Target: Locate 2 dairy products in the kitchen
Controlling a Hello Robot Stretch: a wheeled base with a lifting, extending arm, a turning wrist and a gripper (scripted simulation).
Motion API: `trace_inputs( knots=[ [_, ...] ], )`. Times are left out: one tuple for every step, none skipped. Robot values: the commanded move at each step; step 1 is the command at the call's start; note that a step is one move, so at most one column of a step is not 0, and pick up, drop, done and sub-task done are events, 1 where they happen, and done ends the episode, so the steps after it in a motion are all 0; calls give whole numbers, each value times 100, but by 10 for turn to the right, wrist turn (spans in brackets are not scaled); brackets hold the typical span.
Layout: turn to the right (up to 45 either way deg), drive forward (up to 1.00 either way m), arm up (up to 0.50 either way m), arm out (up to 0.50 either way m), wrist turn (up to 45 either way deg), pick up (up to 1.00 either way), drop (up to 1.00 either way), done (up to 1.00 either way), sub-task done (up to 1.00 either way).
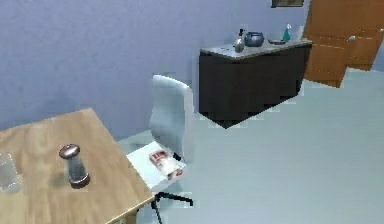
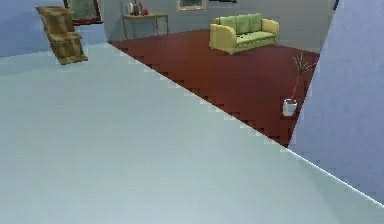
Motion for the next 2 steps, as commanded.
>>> trace_inputs(
  knots=[
    [-120,0,0,0,0,0,0,0,0],
    [0,0,0,0,0,0,0,100,0]
  ],
)
